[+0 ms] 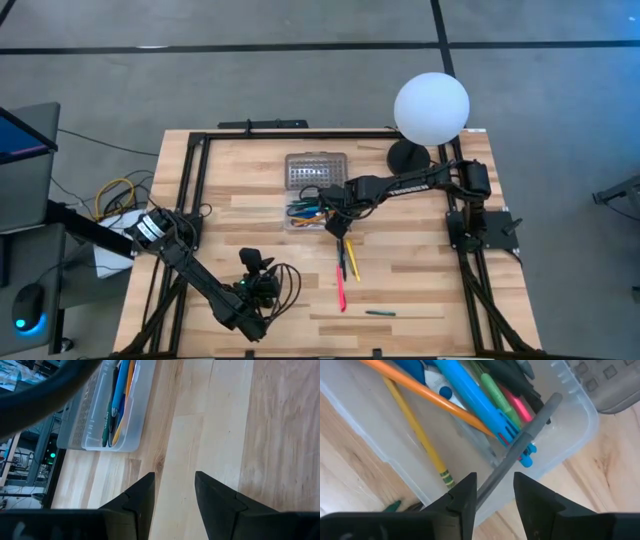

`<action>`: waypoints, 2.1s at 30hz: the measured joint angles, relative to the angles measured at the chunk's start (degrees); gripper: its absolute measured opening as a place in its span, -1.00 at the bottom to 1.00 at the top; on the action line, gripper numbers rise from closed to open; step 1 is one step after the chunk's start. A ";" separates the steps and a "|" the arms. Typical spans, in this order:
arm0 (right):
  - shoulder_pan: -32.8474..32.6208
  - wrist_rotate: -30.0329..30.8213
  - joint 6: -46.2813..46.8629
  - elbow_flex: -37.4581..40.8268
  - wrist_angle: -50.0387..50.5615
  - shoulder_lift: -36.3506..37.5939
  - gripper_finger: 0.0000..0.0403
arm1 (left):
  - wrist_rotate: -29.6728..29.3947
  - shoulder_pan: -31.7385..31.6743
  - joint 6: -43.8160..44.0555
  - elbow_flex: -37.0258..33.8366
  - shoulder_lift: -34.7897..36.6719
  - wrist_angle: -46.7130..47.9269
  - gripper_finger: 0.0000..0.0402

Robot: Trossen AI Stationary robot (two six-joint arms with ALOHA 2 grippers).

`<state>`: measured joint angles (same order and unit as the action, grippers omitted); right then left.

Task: Pick & place school supplies into a supply box
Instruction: Put the gray pen into the gray supply box, then put the green crayon into the gray supply box

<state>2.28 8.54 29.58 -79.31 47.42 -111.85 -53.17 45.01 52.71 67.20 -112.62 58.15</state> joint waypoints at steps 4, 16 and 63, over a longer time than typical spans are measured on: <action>0.00 -1.01 0.02 0.00 0.12 0.00 -0.40 | 0.00 0.02 0.02 0.00 0.00 0.00 -0.33; -0.31 -3.34 -1.41 0.00 0.34 0.00 -0.55 | 0.22 0.02 0.01 0.00 0.00 0.00 -0.33; -5.00 5.64 -18.83 -2.49 -7.08 0.69 -0.25 | -0.09 0.00 0.04 0.00 0.00 -0.02 -0.33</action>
<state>-2.72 14.18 10.75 -81.80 40.34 -111.16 -53.26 45.01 52.75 67.20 -112.62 58.13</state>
